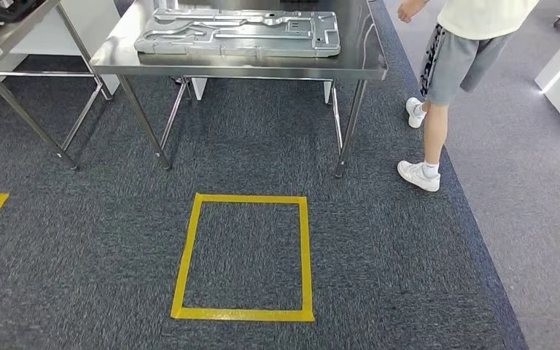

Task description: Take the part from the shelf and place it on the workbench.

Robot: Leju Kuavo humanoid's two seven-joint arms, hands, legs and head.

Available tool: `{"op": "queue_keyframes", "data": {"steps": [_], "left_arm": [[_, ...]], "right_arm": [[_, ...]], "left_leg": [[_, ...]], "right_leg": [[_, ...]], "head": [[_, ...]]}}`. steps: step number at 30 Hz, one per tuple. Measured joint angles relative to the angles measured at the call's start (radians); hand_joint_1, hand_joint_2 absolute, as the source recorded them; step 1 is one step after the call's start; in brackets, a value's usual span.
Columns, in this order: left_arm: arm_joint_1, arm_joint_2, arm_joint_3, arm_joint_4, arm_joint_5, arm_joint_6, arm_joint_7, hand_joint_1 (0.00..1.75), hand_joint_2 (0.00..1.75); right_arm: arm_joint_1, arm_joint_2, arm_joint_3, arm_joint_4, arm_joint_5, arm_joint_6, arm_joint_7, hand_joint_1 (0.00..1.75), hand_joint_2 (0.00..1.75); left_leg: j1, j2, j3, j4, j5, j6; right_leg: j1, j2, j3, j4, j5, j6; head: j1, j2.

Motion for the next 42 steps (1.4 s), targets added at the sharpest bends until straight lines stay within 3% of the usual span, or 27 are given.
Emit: {"op": "queue_keyframes", "data": {"steps": [3,4,5,6,8,10,11,13,15,18,19,20,21,22,24,26,29,31,33,34,35,36,37,39,40,42], "left_arm": [[0.002,0.000,0.000,0.000,0.000,0.002,0.001,0.00,0.00],[0.004,0.000,0.000,0.000,-0.001,0.003,0.002,0.00,0.00],[0.005,0.000,0.000,0.000,-0.002,0.003,0.002,0.00,0.00],[0.006,0.001,0.000,0.000,-0.003,0.004,0.003,0.00,0.00],[0.007,0.000,-0.001,0.000,-0.009,0.004,0.005,0.00,0.00],[0.005,0.000,-0.004,0.000,-0.014,0.002,0.006,0.00,0.00],[0.004,0.000,-0.006,0.000,-0.015,0.002,0.006,0.00,0.00],[0.005,0.002,-0.011,0.000,-0.019,0.001,0.006,0.00,0.00],[0.007,0.005,-0.014,0.000,-0.021,0.001,0.007,0.00,0.00],[0.007,0.007,-0.017,0.000,-0.024,0.001,0.009,0.00,0.00],[0.008,0.007,-0.017,0.000,-0.026,0.001,0.011,0.00,0.00],[0.010,0.008,-0.017,0.000,-0.029,0.001,0.014,0.00,0.00],[0.012,0.009,-0.017,0.000,-0.031,0.002,0.019,0.00,0.00],[0.013,0.010,-0.018,0.000,-0.034,0.003,0.024,0.00,0.00],[0.012,0.014,-0.018,0.000,-0.037,0.007,0.037,0.00,0.00],[0.010,0.019,-0.018,0.000,-0.037,0.012,0.056,0.00,0.00],[0.016,0.029,-0.018,0.000,-0.036,0.022,0.096,0.00,0.00],[0.018,0.034,-0.018,0.000,-0.034,0.032,0.125,0.00,0.00],[0.016,0.041,-0.018,0.000,-0.032,0.043,0.151,0.00,0.00],[0.017,0.044,-0.017,0.000,-0.032,0.049,0.159,0.00,0.00],[0.018,0.048,-0.017,0.000,-0.031,0.055,0.167,0.00,0.00],[0.020,0.051,-0.016,0.000,-0.030,0.063,0.173,0.00,0.00],[0.023,0.054,-0.015,0.000,-0.028,0.071,0.179,0.00,0.00],[0.027,0.059,-0.014,0.000,-0.023,0.084,0.189,0.00,0.00],[0.028,0.062,-0.014,0.000,-0.021,0.089,0.191,0.00,0.00],[0.029,0.066,-0.012,0.000,-0.016,0.096,0.194,0.00,0.00]], "right_arm": [[0.003,0.002,0.000,0.000,0.001,0.001,0.000,0.00,0.00],[0.004,0.003,-0.001,0.000,0.001,0.003,0.002,0.00,0.00],[0.005,0.004,-0.001,0.000,0.002,0.006,0.005,0.00,0.00],[0.006,0.004,-0.002,0.000,0.002,0.010,0.009,0.00,0.00],[0.007,0.004,-0.004,0.000,0.008,0.017,0.023,0.00,0.00],[0.010,0.004,-0.005,0.000,0.018,0.023,0.041,0.00,0.00],[0.011,0.004,-0.005,0.000,0.022,0.026,0.048,0.00,0.00],[0.011,0.004,-0.004,0.000,0.038,0.030,0.060,0.00,0.00],[0.011,0.004,0.000,0.000,0.063,0.030,0.071,0.00,0.00],[0.011,0.001,0.009,0.000,0.095,0.029,0.083,0.00,0.00],[0.011,0.000,0.014,0.000,0.104,0.028,0.089,0.00,0.00],[0.011,-0.001,0.019,0.000,0.114,0.027,0.094,0.00,0.00],[0.010,-0.002,0.024,0.000,0.122,0.024,0.101,0.00,0.00],[0.009,-0.002,0.029,0.000,0.129,0.021,0.107,0.00,0.00],[0.008,-0.002,0.036,0.000,0.139,0.013,0.118,0.00,0.00],[0.006,-0.004,0.042,0.000,0.143,0.003,0.131,0.00,0.00],[0.000,-0.010,0.045,0.000,0.143,-0.009,0.149,0.00,0.00],[-0.001,-0.015,0.045,0.000,0.144,-0.014,0.162,0.00,0.00],[0.001,-0.022,0.046,0.000,0.146,-0.020,0.175,0.00,0.00],[0.002,-0.026,0.046,0.000,0.146,-0.022,0.180,0.00,0.00],[0.003,-0.030,0.046,0.000,0.146,-0.025,0.184,0.00,0.00],[0.004,-0.034,0.046,0.000,0.146,-0.028,0.188,0.00,0.00],[0.005,-0.037,0.045,0.000,0.146,-0.031,0.191,0.00,0.00],[0.008,-0.043,0.045,0.000,0.145,-0.038,0.196,0.00,0.00],[0.008,-0.046,0.045,0.000,0.145,-0.040,0.197,0.00,0.00],[0.008,-0.050,0.045,0.000,0.145,-0.043,0.198,0.00,0.00]], "left_leg": [[-0.003,0.002,-0.031,0.005,0.022,0.010],[-0.004,0.002,-0.042,0.010,0.026,0.010],[-0.004,-0.001,-0.051,0.015,0.028,0.009],[-0.004,-0.005,-0.057,0.022,0.030,0.007],[-0.003,-0.017,-0.070,0.040,0.029,0.001],[-0.004,-0.028,-0.086,0.059,0.026,-0.008],[-0.004,-0.033,-0.094,0.064,0.026,-0.013],[-0.002,-0.046,-0.100,0.068,0.028,-0.024],[0.000,-0.043,-0.116,0.098,0.008,-0.036],[0.008,-0.026,-0.200,0.275,-0.078,-0.053],[0.011,-0.024,-0.230,0.334,-0.096,-0.057],[0.013,-0.022,-0.245,0.362,-0.096,-0.060],[0.015,-0.019,-0.240,0.349,-0.077,-0.060],[0.015,-0.012,-0.216,0.298,-0.043,-0.059],[0.011,0.026,-0.147,0.151,0.021,-0.051],[0.002,0.051,-0.116,0.074,0.041,-0.038],[-0.001,0.027,-0.120,0.062,0.050,-0.018],[0.002,0.009,-0.119,0.051,0.062,-0.004],[0.002,-0.010,-0.124,0.049,0.070,0.005],[0.000,-0.021,-0.128,0.050,0.072,0.007],[-0.001,-0.033,-0.131,0.052,0.073,0.007],[-0.002,-0.045,-0.133,0.056,0.074,0.007],[-0.002,-0.058,-0.135,0.060,0.073,0.005],[-0.003,-0.082,-0.138,0.071,0.071,0.000],[-0.004,-0.092,-0.143,0.077,0.069,-0.005],[-0.004,-0.110,-0.153,0.084,0.070,-0.016]], "right_leg": [[-0.002,0.008,-0.072,0.188,-0.122,0.005],[-0.002,0.008,-0.087,0.242,-0.147,0.007],[-0.003,0.008,-0.084,0.258,-0.150,0.008],[-0.004,0.009,-0.060,0.234,-0.136,0.009],[-0.007,0.028,0.027,0.102,-0.087,0.005],[-0.009,0.051,0.083,0.001,-0.065,-0.001],[-0.007,0.056,0.088,-0.012,-0.068,-0.005],[-0.007,0.041,0.085,-0.015,-0.065,-0.015],[-0.010,0.024,0.087,-0.023,-0.060,-0.027],[-0.009,-0.004,0.086,-0.027,-0.057,-0.035],[-0.008,-0.013,0.086,-0.026,-0.057,-0.036],[-0.007,-0.022,0.086,-0.026,-0.057,-0.036],[-0.007,-0.031,0.087,-0.026,-0.057,-0.035],[-0.007,-0.040,0.089,-0.026,-0.058,-0.034],[-0.005,-0.057,0.093,-0.026,-0.060,-0.030],[-0.002,-0.074,0.095,-0.025,-0.061,-0.021],[-0.003,-0.089,0.097,-0.024,-0.064,-0.003],[-0.006,-0.053,0.077,0.027,-0.104,0.003],[-0.008,-0.006,0.018,0.154,-0.176,0.003],[-0.007,0.004,-0.012,0.219,-0.202,0.003],[-0.007,0.008,-0.031,0.257,-0.210,0.002],[-0.007,0.010,-0.030,0.257,-0.196,0.001],[-0.008,0.014,-0.011,0.216,-0.165,0.000],[-0.009,0.049,0.055,0.080,-0.099,-0.004],[-0.010,0.067,0.078,0.029,-0.080,-0.006],[-0.009,0.082,0.091,-0.006,-0.077,-0.010]], "head": [[0.000,0.000],[0.000,0.000],[0.000,0.000],[0.000,0.000],[0.000,0.000],[0.000,0.000],[0.000,0.000],[0.000,0.000],[0.000,0.000],[0.000,0.000],[0.000,0.000],[0.000,0.000],[0.000,0.000],[0.000,0.000],[0.000,0.000],[0.000,0.000],[0.000,0.000],[0.000,0.000],[0.000,0.000],[0.000,0.000],[0.000,0.000],[0.000,0.000],[0.000,0.000],[0.000,0.000],[0.000,0.000],[0.000,0.000]]}}
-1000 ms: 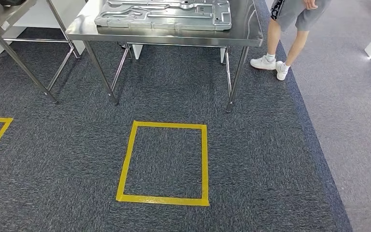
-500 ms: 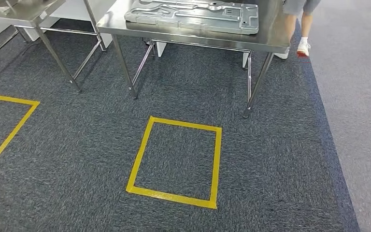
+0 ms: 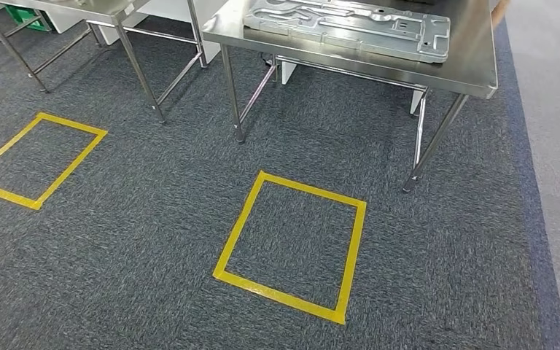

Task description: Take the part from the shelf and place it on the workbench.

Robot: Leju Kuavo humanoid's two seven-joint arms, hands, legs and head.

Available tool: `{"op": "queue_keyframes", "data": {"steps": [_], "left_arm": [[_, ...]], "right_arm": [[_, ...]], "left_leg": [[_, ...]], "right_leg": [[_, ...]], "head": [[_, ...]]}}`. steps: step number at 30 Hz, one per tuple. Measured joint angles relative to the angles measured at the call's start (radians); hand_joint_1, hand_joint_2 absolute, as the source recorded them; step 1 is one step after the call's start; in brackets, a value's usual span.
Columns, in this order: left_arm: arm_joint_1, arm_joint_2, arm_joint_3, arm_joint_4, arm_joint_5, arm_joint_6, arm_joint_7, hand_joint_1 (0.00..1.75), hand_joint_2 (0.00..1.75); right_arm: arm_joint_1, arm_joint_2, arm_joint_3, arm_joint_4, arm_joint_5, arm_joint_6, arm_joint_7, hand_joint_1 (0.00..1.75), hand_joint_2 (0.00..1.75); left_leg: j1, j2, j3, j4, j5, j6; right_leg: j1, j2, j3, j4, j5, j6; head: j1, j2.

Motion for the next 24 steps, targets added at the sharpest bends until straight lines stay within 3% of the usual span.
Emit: {"op": "queue_keyframes", "data": {"steps": [2,4,6,7,8,9,10,11,13,14,15,17,18,20,21,22,23,24], "left_arm": [[0.003,0.002,0.002,0.000,0.003,0.002,0.000,0.00,0.00],[0.007,0.002,0.004,0.000,0.002,0.001,0.000,0.00,0.00],[0.005,0.002,0.004,0.000,0.002,-0.004,-0.002,0.00,0.00],[0.003,0.001,0.004,0.000,0.002,-0.007,-0.002,0.00,0.00],[0.003,0.000,0.004,0.000,0.002,-0.010,-0.003,0.00,0.00],[0.005,0.000,0.005,0.000,0.002,-0.012,-0.004,0.00,0.00],[0.006,-0.001,0.005,0.000,0.002,-0.013,-0.004,0.00,0.00],[0.008,-0.001,0.005,0.000,0.002,-0.014,-0.004,0.00,0.00],[0.006,-0.001,0.005,0.000,0.002,-0.014,-0.006,0.00,0.00],[0.005,-0.001,0.005,0.000,0.002,-0.016,-0.007,0.00,0.00],[0.004,-0.001,0.005,0.000,0.002,-0.017,-0.008,0.00,0.00],[0.006,-0.001,0.005,0.000,0.002,-0.022,-0.010,0.00,0.00],[0.008,-0.002,0.005,0.000,0.002,-0.022,-0.012,0.00,0.00],[0.006,-0.005,0.005,0.000,0.002,-0.015,-0.022,0.00,0.00],[0.004,-0.007,0.005,0.000,0.003,-0.008,-0.031,0.00,0.00],[0.001,-0.008,0.006,0.000,0.003,0.000,-0.041,0.00,0.00],[0.000,-0.009,0.006,0.000,0.003,0.007,-0.051,0.00,0.00],[0.001,-0.010,0.006,0.000,0.003,0.014,-0.059,0.00,0.00]], "right_arm": [[-0.001,-0.003,0.000,0.000,0.000,-0.002,0.000,0.00,0.00],[-0.002,-0.004,-0.001,0.000,0.001,-0.002,-0.001,0.00,0.00],[0.002,-0.005,-0.001,0.000,0.003,-0.002,-0.004,0.00,0.00],[0.003,-0.005,-0.001,0.000,0.005,-0.002,-0.006,0.00,0.00],[0.004,-0.005,-0.001,0.000,0.008,-0.003,-0.008,0.00,0.00],[0.005,-0.005,-0.001,0.000,0.010,-0.003,-0.011,0.00,0.00],[0.004,-0.005,-0.001,0.000,0.012,-0.004,-0.013,0.00,0.00],[0.003,-0.005,-0.001,0.000,0.013,-0.004,-0.014,0.00,0.00],[0.002,-0.005,-0.001,0.000,0.014,-0.006,-0.015,0.00,0.00],[0.002,-0.005,-0.001,0.000,0.016,-0.006,-0.016,0.00,0.00],[0.001,-0.005,-0.001,0.000,0.020,-0.006,-0.018,0.00,0.00],[-0.004,-0.005,0.000,0.000,0.035,-0.003,-0.025,0.00,0.00],[-0.007,-0.004,0.001,0.000,0.043,-0.001,-0.029,0.00,0.00],[-0.009,-0.004,0.003,0.000,0.058,0.002,-0.034,0.00,0.00],[-0.007,-0.004,0.003,0.000,0.065,0.003,-0.035,0.00,0.00],[-0.006,-0.004,0.003,0.000,0.070,0.003,-0.036,0.00,0.00],[-0.004,-0.004,0.003,0.000,0.073,0.003,-0.036,0.00,0.00],[-0.003,-0.004,0.003,0.000,0.076,0.002,-0.036,0.00,0.00]], "left_leg": [[0.003,-0.008,-0.007,0.003,0.001,-0.012],[0.004,0.028,-0.027,0.045,-0.027,-0.022],[0.007,0.075,-0.078,0.159,-0.094,-0.031],[0.010,0.084,-0.106,0.223,-0.123,-0.036],[0.014,0.088,-0.126,0.269,-0.139,-0.040],[0.016,0.090,-0.128,0.280,-0.137,-0.042],[0.018,0.094,-0.110,0.251,-0.117,-0.043],[0.019,0.104,-0.075,0.188,-0.085,-0.041],[0.015,0.144,-0.001,0.049,-0.036,-0.031],[0.011,0.158,0.019,0.009,-0.026,-0.024],[0.007,0.164,0.024,-0.005,-0.025,-0.018],[0.003,0.145,0.022,-0.009,-0.020,-0.007],[0.004,0.135,0.025,-0.017,-0.015,-0.002],[0.007,0.114,0.031,-0.031,-0.002,0.010],[0.007,0.103,0.031,-0.034,0.001,0.014],[0.006,0.091,0.028,-0.034,0.002,0.016],[0.005,0.078,0.026,-0.033,0.003,0.017],[0.004,0.065,0.025,-0.031,0.003,0.018]], "right_leg": [[0.001,-0.025,0.001,-0.006,0.006,-0.011],[0.000,-0.050,0.003,-0.013,0.011,-0.024],[0.002,-0.077,0.001,-0.015,0.012,-0.030],[0.004,-0.091,0.000,-0.015,0.012,-0.031],[0.005,-0.105,0.000,-0.015,0.011,-0.031],[0.006,-0.118,0.000,-0.014,0.011,-0.031],[0.006,-0.131,0.000,-0.014,0.010,-0.030],[0.006,-0.143,0.003,-0.014,0.008,-0.028],[0.008,-0.165,0.008,-0.014,0.005,-0.022],[0.008,-0.174,0.010,-0.014,0.004,-0.017],[0.008,-0.182,0.012,-0.014,0.003,-0.012],[0.007,-0.198,0.016,-0.018,0.002,0.001],[0.005,-0.188,0.018,-0.014,-0.003,0.007],[0.002,-0.135,-0.005,0.041,-0.042,0.013],[0.000,-0.102,-0.033,0.100,-0.075,0.013],[0.000,-0.083,-0.069,0.169,-0.107,0.012],[0.001,-0.075,-0.101,0.229,-0.128,0.011],[0.001,-0.072,-0.119,0.259,-0.129,0.011]], "head": [[0.000,0.000],[0.000,0.000],[0.000,0.000],[0.000,0.000],[0.000,0.000],[0.000,0.000],[0.000,0.000],[0.000,0.000],[0.000,0.000],[0.000,0.000],[0.000,0.000],[0.000,0.000],[0.000,0.000],[0.000,0.000],[0.000,0.000],[0.000,0.000],[0.000,0.000],[0.000,0.000]]}}
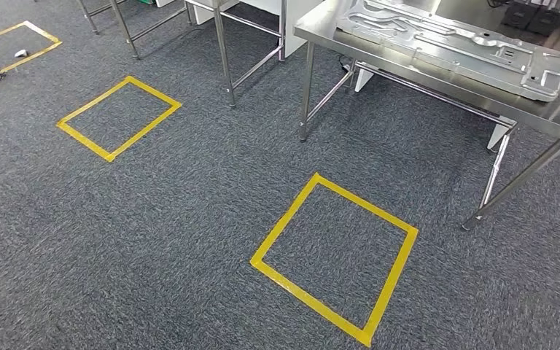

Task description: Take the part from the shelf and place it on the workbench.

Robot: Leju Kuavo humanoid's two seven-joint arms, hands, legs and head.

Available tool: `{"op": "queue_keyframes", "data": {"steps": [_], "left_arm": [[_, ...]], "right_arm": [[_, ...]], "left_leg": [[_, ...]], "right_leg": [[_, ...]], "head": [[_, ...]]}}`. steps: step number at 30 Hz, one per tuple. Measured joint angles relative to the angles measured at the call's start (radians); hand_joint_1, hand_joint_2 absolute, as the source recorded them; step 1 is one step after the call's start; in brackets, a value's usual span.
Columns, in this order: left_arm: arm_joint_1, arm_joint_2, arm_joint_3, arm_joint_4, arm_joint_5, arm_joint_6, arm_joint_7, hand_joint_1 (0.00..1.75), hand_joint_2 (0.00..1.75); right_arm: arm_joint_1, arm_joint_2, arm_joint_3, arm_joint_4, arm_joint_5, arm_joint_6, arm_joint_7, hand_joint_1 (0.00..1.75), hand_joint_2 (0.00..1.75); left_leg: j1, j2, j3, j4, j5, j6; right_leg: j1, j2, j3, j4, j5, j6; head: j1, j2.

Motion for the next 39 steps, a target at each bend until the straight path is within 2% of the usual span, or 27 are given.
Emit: {"op": "queue_keyframes", "data": {"steps": [1,2,4,6,8,9,11,13,14,15,16,17,18,20,22,24,25,26,28,29,30,31,32,33,35,37,39], "left_arm": [[0.001,0.000,0.000,0.000,0.000,0.005,-0.007,0.00,0.00],[0.003,-0.001,0.000,0.000,-0.001,0.008,-0.013,0.00,0.00],[0.003,-0.002,0.001,0.000,-0.004,0.015,-0.022,0.00,0.00],[0.003,-0.002,0.001,0.000,-0.010,0.023,-0.027,0.00,0.00],[0.006,-0.002,0.001,0.000,-0.019,0.026,-0.028,0.00,0.00],[0.008,-0.002,0.000,0.000,-0.024,0.025,-0.027,0.00,0.00],[0.007,-0.001,0.000,0.000,-0.035,0.019,-0.027,0.00,0.00],[0.003,0.005,-0.001,0.000,-0.043,0.008,-0.029,0.00,0.00],[0.001,0.008,-0.002,0.000,-0.047,0.001,-0.030,0.00,0.00],[0.001,0.013,-0.003,-0.001,-0.050,-0.005,-0.030,0.00,0.00],[0.002,0.017,-0.004,-0.001,-0.052,-0.011,-0.029,0.00,0.00],[0.002,0.020,-0.004,-0.001,-0.053,-0.014,-0.028,0.00,0.00],[0.002,0.024,-0.004,-0.001,-0.053,-0.017,-0.026,0.00,0.00],[-0.001,0.030,-0.004,-0.001,-0.048,-0.019,-0.022,0.00,0.00],[-0.003,0.035,-0.004,-0.002,-0.045,-0.016,-0.020,0.00,0.00],[0.001,0.038,-0.005,-0.004,-0.051,-0.013,-0.019,0.00,0.00],[0.003,0.039,-0.006,-0.004,-0.057,-0.013,-0.018,0.00,0.00],[0.003,0.040,-0.007,-0.005,-0.064,-0.014,-0.017,0.00,0.00],[-0.001,0.043,-0.010,-0.005,-0.074,-0.019,-0.015,0.00,0.00],[-0.003,0.045,-0.011,-0.005,-0.078,-0.023,-0.016,0.00,0.00],[-0.004,0.046,-0.012,-0.005,-0.081,-0.028,-0.018,0.00,0.00],[-0.003,0.048,-0.012,-0.005,-0.084,-0.033,-0.020,0.00,0.00],[-0.003,0.050,-0.014,-0.005,-0.088,-0.040,-0.023,0.00,0.00],[-0.003,0.053,-0.016,-0.005,-0.092,-0.047,-0.026,0.00,0.00],[-0.004,0.056,-0.024,-0.005,-0.099,-0.062,-0.031,0.00,0.00],[-0.005,0.059,-0.031,-0.005,-0.102,-0.071,-0.034,0.00,0.00],[-0.003,0.060,-0.034,-0.005,-0.102,-0.076,-0.035,0.00,0.00]], "right_arm": [[0.001,0.000,0.000,0.000,0.003,0.000,0.000,0.00,0.00],[0.001,0.000,0.000,0.000,0.006,0.000,0.000,0.00,0.00],[0.001,0.000,0.000,0.000,0.013,0.002,0.000,0.00,0.00],[-0.001,-0.001,0.000,0.000,0.022,0.006,0.000,0.00,0.00],[-0.005,-0.001,0.005,0.000,0.044,0.012,0.003,0.00,0.00],[-0.006,0.000,0.010,0.000,0.058,0.014,0.005,0.00,0.00],[-0.004,0.001,0.023,0.000,0.086,0.018,0.011,0.00,0.00],[0.002,0.002,0.037,0.001,0.116,0.018,0.020,0.00,0.00],[0.004,0.002,0.045,0.001,0.132,0.017,0.026,0.00,0.00],[0.005,0.002,0.054,0.001,0.147,0.017,0.032,0.00,0.00],[0.004,0.003,0.062,0.001,0.160,0.017,0.037,0.00,0.00],[0.003,0.005,0.070,0.001,0.173,0.017,0.040,0.00,0.00],[0.001,0.007,0.079,0.001,0.185,0.018,0.041,0.00,0.00],[-0.002,0.012,0.098,0.001,0.210,0.023,0.042,0.00,0.00],[-0.007,0.017,0.116,0.001,0.225,0.032,0.042,0.00,0.00],[-0.014,0.025,0.126,0.001,0.228,0.036,0.042,0.00,0.00],[-0.016,0.029,0.128,0.001,0.225,0.036,0.042,0.00,0.00],[-0.016,0.033,0.130,0.001,0.221,0.033,0.042,0.00,0.00],[-0.012,0.040,0.130,0.003,0.210,0.027,0.040,0.00,0.00],[-0.010,0.043,0.130,0.003,0.206,0.024,0.039,0.00,0.00],[-0.008,0.045,0.129,0.004,0.202,0.021,0.039,0.00,0.00],[-0.006,0.047,0.128,0.004,0.199,0.018,0.039,0.00,0.00],[-0.005,0.048,0.127,0.004,0.195,0.014,0.039,0.00,0.00],[-0.004,0.049,0.124,0.004,0.191,0.009,0.039,0.00,0.00],[-0.001,0.051,0.118,0.005,0.185,-0.003,0.039,0.00,0.00],[-0.002,0.054,0.111,0.006,0.183,-0.013,0.039,0.00,0.00],[-0.006,0.058,0.105,0.006,0.184,-0.019,0.040,0.00,0.00]], "left_leg": [[-0.001,-0.014,0.000,0.003,0.000,0.000],[-0.001,-0.028,0.000,0.007,-0.001,-0.002],[-0.001,-0.054,-0.004,0.018,-0.006,-0.008],[-0.002,-0.073,-0.011,0.025,-0.009,-0.018],[-0.001,-0.090,-0.018,0.025,-0.007,-0.029],[0.001,-0.087,-0.020,0.029,-0.009,-0.034],[0.001,-0.047,-0.043,0.077,-0.041,-0.044],[0.002,0.005,-0.105,0.204,-0.108,-0.051],[0.004,0.016,-0.138,0.271,-0.135,-0.055],[0.006,0.022,-0.158,0.314,-0.145,-0.057],[0.008,0.025,-0.160,0.317,-0.135,-0.058],[0.008,0.031,-0.139,0.278,-0.108,-0.057],[0.008,0.044,-0.101,0.206,-0.072,-0.053],[0.000,0.086,-0.030,0.069,-0.025,-0.041],[-0.009,0.101,-0.011,0.024,-0.018,-0.029],[-0.007,0.078,-0.007,0.014,-0.011,-0.020],[-0.005,0.067,-0.001,0.006,-0.005,-0.014],[-0.001,0.055,0.004,-0.003,0.001,-0.008],[0.001,0.032,0.007,-0.010,0.008,-0.001],[0.000,0.018,0.005,-0.010,0.009,0.000],[-0.001,0.004,0.004,-0.008,0.009,0.000],[-0.001,-0.010,0.004,-0.006,0.008,-0.001],[0.000,-0.025,0.004,-0.003,0.007,-0.002],[0.001,-0.040,0.003,0.002,0.005,-0.005],[0.003,-0.067,-0.002,0.015,-0.002,-0.016],[0.003,-0.085,-0.013,0.023,-0.006,-0.028],[0.005,-0.097,-0.019,0.024,-0.005,-0.040]], "right_leg": [[0.000,0.002,0.001,-0.009,0.020,-0.001],[-0.001,0.006,0.021,-0.058,0.057,-0.002],[-0.003,0.041,0.079,-0.193,0.124,-0.004],[-0.003,0.066,0.106,-0.257,0.142,-0.008],[0.000,0.052,0.107,-0.261,0.143,-0.017],[0.000,0.041,0.108,-0.264,0.145,-0.024],[0.000,0.015,0.111,-0.272,0.148,-0.036],[0.003,-0.014,0.111,-0.273,0.147,-0.043],[0.005,-0.029,0.110,-0.273,0.146,-0.044],[0.007,-0.044,0.110,-0.273,0.145,-0.045],[0.008,-0.056,0.111,-0.273,0.144,-0.046],[0.009,-0.069,0.113,-0.273,0.142,-0.045],[0.009,-0.081,0.116,-0.273,0.140,-0.044],[0.012,-0.103,0.123,-0.272,0.135,-0.037],[0.013,-0.121,0.128,-0.273,0.132,-0.028],[0.010,-0.133,0.135,-0.275,0.129,-0.017],[0.009,-0.117,0.135,-0.266,0.121,-0.011],[0.007,-0.088,0.126,-0.239,0.101,-0.007],[0.004,-0.022,0.071,-0.124,0.038,-0.002],[0.002,-0.007,0.034,-0.056,0.010,-0.001],[0.001,-0.002,0.007,-0.007,-0.003,0.001],[0.000,0.000,-0.005,0.006,0.007,0.002],[-0.001,0.002,0.003,-0.020,0.036,0.003],[-0.004,0.010,0.028,-0.082,0.079,0.004],[-0.008,0.052,0.083,-0.210,0.137,0.002],[-0.007,0.073,0.101,-0.258,0.146,-0.006],[-0.004,0.050,0.102,-0.263,0.148,-0.020]], "head": [[0.000,0.000],[0.000,0.000],[0.000,0.000],[0.000,0.000],[0.000,0.000],[0.000,0.000],[0.000,0.000],[0.000,0.000],[0.000,0.000],[0.000,0.000],[0.000,0.000],[0.000,0.000],[0.000,0.000],[0.000,0.000],[0.000,0.000],[0.000,0.000],[0.000,0.000],[0.000,0.000],[0.000,0.000],[0.000,0.000],[0.000,0.000],[0.000,0.000],[0.000,0.000],[0.000,0.000],[0.000,0.000],[0.000,0.000],[0.000,0.000]]}}
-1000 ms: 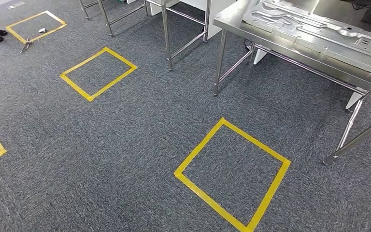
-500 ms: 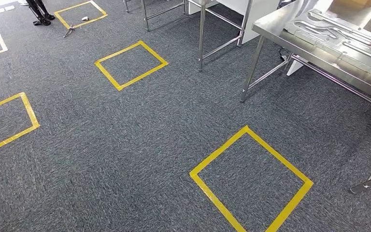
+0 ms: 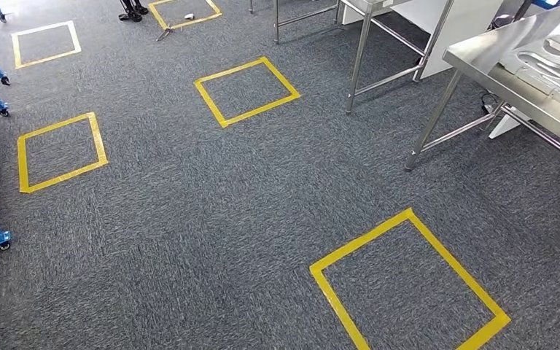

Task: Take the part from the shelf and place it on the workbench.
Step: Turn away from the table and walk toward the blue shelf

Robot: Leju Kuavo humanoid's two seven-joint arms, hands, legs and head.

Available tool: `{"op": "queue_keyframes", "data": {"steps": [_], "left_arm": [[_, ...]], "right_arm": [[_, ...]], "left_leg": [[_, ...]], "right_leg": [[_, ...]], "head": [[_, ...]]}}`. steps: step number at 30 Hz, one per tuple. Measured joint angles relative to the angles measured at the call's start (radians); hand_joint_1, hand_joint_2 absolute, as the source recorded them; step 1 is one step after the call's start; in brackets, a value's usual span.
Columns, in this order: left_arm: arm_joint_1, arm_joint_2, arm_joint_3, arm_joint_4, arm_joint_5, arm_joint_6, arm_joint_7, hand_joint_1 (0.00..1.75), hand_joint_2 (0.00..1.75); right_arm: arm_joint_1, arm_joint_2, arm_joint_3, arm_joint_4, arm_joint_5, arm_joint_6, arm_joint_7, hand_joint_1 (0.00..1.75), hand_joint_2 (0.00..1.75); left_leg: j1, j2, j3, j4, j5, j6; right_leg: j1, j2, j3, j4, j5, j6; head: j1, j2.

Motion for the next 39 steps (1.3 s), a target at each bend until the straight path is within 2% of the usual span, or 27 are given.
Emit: {"op": "queue_keyframes", "data": {"steps": [2,4,6,7,8,9,11,13,15,17,19,20,21,22,23,24,26,28,29,30,31,33,35,36,37,38,39], "left_arm": [[0.003,0.000,-0.001,0.000,0.001,-0.001,0.000,0.00,0.00],[0.001,-0.001,-0.001,0.000,0.003,-0.001,0.000,0.00,0.00],[-0.001,-0.002,-0.001,0.000,0.003,-0.003,0.000,0.00,0.00],[0.000,-0.002,-0.001,0.000,0.004,-0.005,0.000,0.00,0.00],[0.003,-0.003,-0.001,0.000,0.006,-0.007,0.000,0.00,0.00],[0.005,-0.004,-0.001,0.000,0.009,-0.007,0.000,0.00,0.00],[0.005,-0.006,-0.001,0.000,0.016,-0.006,0.001,0.00,0.00],[0.003,-0.009,0.000,0.000,0.022,-0.004,0.005,0.00,0.00],[0.004,-0.011,0.001,0.000,0.028,-0.004,0.013,0.00,0.00],[0.005,-0.014,0.003,0.000,0.037,-0.004,0.019,0.00,0.00],[0.000,-0.021,0.007,0.000,0.045,-0.003,0.021,0.00,0.00],[-0.003,-0.025,0.010,0.000,0.048,-0.002,0.021,0.00,0.00],[-0.005,-0.030,0.013,0.000,0.050,-0.001,0.021,0.00,0.00],[-0.004,-0.034,0.016,0.000,0.051,0.000,0.019,0.00,0.00],[-0.003,-0.038,0.019,0.000,0.050,0.000,0.017,0.00,0.00],[-0.002,-0.042,0.022,0.000,0.050,-0.001,0.015,0.00,0.00],[0.000,-0.049,0.025,0.000,0.048,-0.005,0.012,0.00,0.00],[-0.001,-0.053,0.025,0.000,0.045,-0.010,0.012,0.00,0.00],[-0.001,-0.054,0.026,0.000,0.044,-0.011,0.012,0.00,0.00],[0.000,-0.055,0.026,0.000,0.042,-0.012,0.013,0.00,0.00],[0.001,-0.056,0.026,0.000,0.042,-0.013,0.013,0.00,0.00],[0.001,-0.056,0.026,0.000,0.042,-0.013,0.016,0.00,0.00],[-0.006,-0.056,0.026,0.000,0.043,-0.014,0.020,0.00,0.00],[-0.008,-0.057,0.026,0.000,0.044,-0.014,0.021,0.00,0.00],[-0.009,-0.057,0.026,0.000,0.045,-0.015,0.022,0.00,0.00],[-0.007,-0.058,0.027,0.000,0.046,-0.015,0.023,0.00,0.00],[-0.005,-0.058,0.027,0.000,0.046,-0.015,0.024,0.00,0.00]], "right_arm": [[0.001,0.003,-0.004,0.000,0.001,0.000,0.001,0.00,0.00],[0.007,0.004,-0.005,0.000,0.003,0.000,0.002,0.00,0.00],[0.011,0.004,-0.005,0.000,0.006,-0.001,0.003,0.00,0.00],[0.012,0.004,-0.006,0.000,0.007,-0.004,0.003,0.00,0.00],[0.011,0.004,-0.007,0.000,0.006,-0.009,0.003,0.00,0.00],[0.010,0.004,-0.010,0.000,0.000,-0.015,0.003,0.00,0.00],[0.008,0.005,-0.026,0.000,-0.030,-0.033,0.003,0.00,0.00],[0.002,0.005,-0.057,0.000,-0.085,-0.046,0.003,0.00,0.00],[-0.011,0.005,-0.100,-0.001,-0.136,-0.050,0.002,0.00,0.00],[-0.020,0.004,-0.136,-0.002,-0.155,-0.049,0.000,0.00,0.00],[-0.020,0.003,-0.157,-0.003,-0.150,-0.043,-0.002,0.00,0.00],[-0.018,0.002,-0.164,-0.003,-0.146,-0.039,-0.002,0.00,0.00],[-0.016,0.002,-0.170,-0.003,-0.143,-0.036,-0.003,0.00,0.00],[-0.014,0.001,-0.174,-0.003,-0.140,-0.034,-0.003,0.00,0.00],[-0.012,0.000,-0.179,-0.003,-0.138,-0.034,-0.003,0.00,0.00],[-0.011,-0.001,-0.182,-0.003,-0.137,-0.034,-0.004,0.00,0.00],[-0.008,-0.004,-0.188,-0.003,-0.136,-0.035,-0.005,0.00,0.00],[-0.008,-0.007,-0.194,-0.003,-0.133,-0.035,-0.006,0.00,0.00],[-0.010,-0.008,-0.196,-0.003,-0.131,-0.035,-0.007,0.00,0.00],[-0.012,-0.009,-0.197,-0.004,-0.129,-0.034,-0.008,0.00,0.00],[-0.014,-0.009,-0.198,-0.004,-0.127,-0.034,-0.009,0.00,0.00],[-0.013,-0.011,-0.200,-0.005,-0.122,-0.032,-0.013,0.00,0.00],[-0.010,-0.014,-0.202,-0.005,-0.117,-0.030,-0.018,0.00,0.00],[-0.008,-0.016,-0.202,-0.005,-0.116,-0.030,-0.020,0.00,0.00],[-0.007,-0.018,-0.203,-0.005,-0.115,-0.030,-0.021,0.00,0.00],[-0.008,-0.019,-0.203,-0.005,-0.114,-0.030,-0.021,0.00,0.00],[-0.008,-0.019,-0.203,-0.005,-0.114,-0.029,-0.022,0.00,0.00]], "left_leg": [[0.001,0.038,-0.013,0.032,-0.021,-0.009],[0.002,0.098,-0.066,0.141,-0.082,-0.017],[0.007,0.119,-0.130,0.268,-0.134,-0.024],[0.009,0.122,-0.143,0.292,-0.135,-0.026],[0.010,0.125,-0.133,0.274,-0.116,-0.027],[0.010,0.132,-0.104,0.217,-0.083,-0.025],[0.006,0.170,-0.028,0.073,-0.024,-0.016],[-0.001,0.191,0.004,0.007,-0.007,-0.002],[-0.005,0.173,0.005,0.003,-0.007,0.011],[-0.001,0.152,0.013,-0.010,0.001,0.024],[0.003,0.131,0.017,-0.018,0.008,0.034],[0.003,0.119,0.015,-0.017,0.009,0.037],[0.002,0.105,0.015,-0.017,0.009,0.038],[0.002,0.091,0.016,-0.016,0.009,0.039],[0.002,0.075,0.017,-0.015,0.008,0.038],[0.002,0.060,0.019,-0.014,0.007,0.036],[0.002,0.033,0.019,-0.007,0.002,0.029],[0.001,0.010,0.011,0.000,-0.003,0.018],[0.002,0.000,0.008,0.001,-0.004,0.012],[0.004,-0.010,0.005,0.000,-0.004,0.005],[0.005,-0.005,0.004,0.003,-0.006,0.000],[0.006,0.046,-0.016,0.050,-0.036,-0.010],[0.007,0.106,-0.076,0.174,-0.104,-0.019],[0.010,0.117,-0.110,0.241,-0.133,-0.023],[0.012,0.121,-0.132,0.285,-0.145,-0.026],[0.013,0.124,-0.135,0.290,-0.136,-0.028],[0.014,0.129,-0.114,0.250,-0.108,-0.027]], "right_leg": [[-0.001,-0.025,0.005,-0.008,0.003,-0.014],[0.002,-0.054,0.007,-0.011,0.001,-0.024],[0.006,-0.084,0.006,-0.011,-0.002,-0.026],[0.007,-0.098,0.007,-0.011,-0.004,-0.026],[0.008,-0.110,0.009,-0.011,-0.006,-0.025],[0.008,-0.123,0.013,-0.011,-0.009,-0.023],[0.010,-0.147,0.023,-0.010,-0.016,-0.016],[0.012,-0.165,0.030,-0.010,-0.022,-0.005],[0.011,-0.179,0.036,-0.012,-0.025,0.007],[0.007,-0.144,0.034,0.009,-0.044,0.017],[0.004,-0.080,-0.012,0.105,-0.098,0.021],[0.004,-0.061,-0.050,0.176,-0.129,0.021],[0.003,-0.053,-0.086,0.238,-0.149,0.023],[0.003,-0.051,-0.110,0.273,-0.149,0.024],[0.003,-0.049,-0.117,0.270,-0.129,0.024],[0.001,-0.045,-0.104,0.226,-0.090,0.024],[-0.003,-0.005,-0.051,0.087,-0.012,0.024],[-0.004,0.029,-0.021,0.010,0.017,0.019],[-0.001,0.029,-0.019,0.004,0.014,0.015],[-0.001,0.016,-0.018,0.002,0.015,0.009],[-0.001,0.004,-0.015,-0.002,0.016,0.001],[-0.003,-0.024,-0.010,-0.010,0.017,-0.013],[0.000,-0.054,-0.008,-0.012,0.015,-0.020],[0.002,-0.071,-0.008,-0.012,0.014,-0.021],[0.003,-0.086,-0.008,-0.012,0.012,-0.021],[0.003,-0.101,-0.007,-0.012,0.010,-0.020],[0.004,-0.114,-0.003,-0.012,0.007,-0.018]], "head": [[0.000,0.000],[0.000,0.000],[0.000,0.000],[0.000,0.000],[0.000,0.000],[0.000,0.000],[0.000,0.000],[0.000,0.000],[0.000,0.000],[0.000,0.000],[0.000,0.000],[0.000,0.000],[0.000,0.000],[0.000,0.000],[0.000,0.000],[0.000,0.000],[0.000,0.000],[0.000,0.000],[0.000,0.000],[0.000,0.000],[0.000,0.000],[0.000,0.000],[0.000,0.000],[0.000,0.000],[0.000,0.000],[0.000,0.000],[0.000,0.000]]}}
